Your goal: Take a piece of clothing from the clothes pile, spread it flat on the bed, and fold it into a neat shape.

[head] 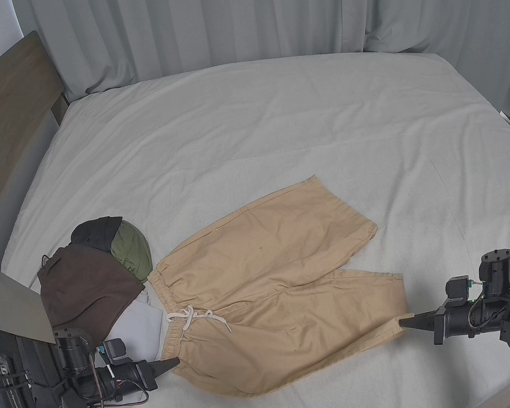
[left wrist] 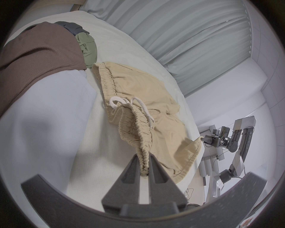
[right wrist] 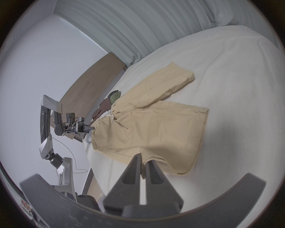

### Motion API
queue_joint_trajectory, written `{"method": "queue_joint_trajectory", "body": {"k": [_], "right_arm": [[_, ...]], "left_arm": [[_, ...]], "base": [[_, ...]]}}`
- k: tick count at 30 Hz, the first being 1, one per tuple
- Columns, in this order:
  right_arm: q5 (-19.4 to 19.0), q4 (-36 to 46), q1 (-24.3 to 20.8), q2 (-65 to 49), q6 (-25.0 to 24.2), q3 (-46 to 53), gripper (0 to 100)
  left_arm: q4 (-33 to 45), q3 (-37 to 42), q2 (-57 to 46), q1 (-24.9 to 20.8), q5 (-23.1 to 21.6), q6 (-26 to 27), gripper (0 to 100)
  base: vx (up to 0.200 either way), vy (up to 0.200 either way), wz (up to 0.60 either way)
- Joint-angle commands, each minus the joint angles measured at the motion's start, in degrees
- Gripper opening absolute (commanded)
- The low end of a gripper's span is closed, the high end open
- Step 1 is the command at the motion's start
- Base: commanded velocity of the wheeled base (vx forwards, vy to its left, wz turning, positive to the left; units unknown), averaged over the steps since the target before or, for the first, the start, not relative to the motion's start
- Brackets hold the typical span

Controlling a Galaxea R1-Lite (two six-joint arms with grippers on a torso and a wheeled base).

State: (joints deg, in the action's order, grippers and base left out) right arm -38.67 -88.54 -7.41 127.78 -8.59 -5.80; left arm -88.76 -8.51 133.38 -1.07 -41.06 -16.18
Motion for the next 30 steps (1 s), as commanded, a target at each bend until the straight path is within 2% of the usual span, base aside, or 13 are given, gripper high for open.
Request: {"method": "queue_joint_trajectory", "body": {"k": [1,7,15,30], "right_arm": [[0.00,-0.05,-0.06,-1.48,-1.25,-0.61,0],[0.08,0.03,-0.15,-4.65,-4.94,-2.02,0],[0.26,-0.05,0.12,-5.53,-6.61,-4.13,0],[0.44,-0.05,0.20,-6.14,-7.05,-5.71,0]], "left_arm": [[-0.01,-0.46,-0.14,0.02,0.10,-0.61,0],[-0.01,-1.86,-0.22,0.02,0.28,-2.46,0],[-0.01,-3.18,-0.22,-0.69,2.47,-4.30,0],[-0.01,-4.67,-1.01,-0.60,2.74,-5.27,0]], "base": [[0.000,0.000,0.00],[0.000,0.000,0.00],[0.000,0.000,0.00],[0.000,0.000,0.00]]}}
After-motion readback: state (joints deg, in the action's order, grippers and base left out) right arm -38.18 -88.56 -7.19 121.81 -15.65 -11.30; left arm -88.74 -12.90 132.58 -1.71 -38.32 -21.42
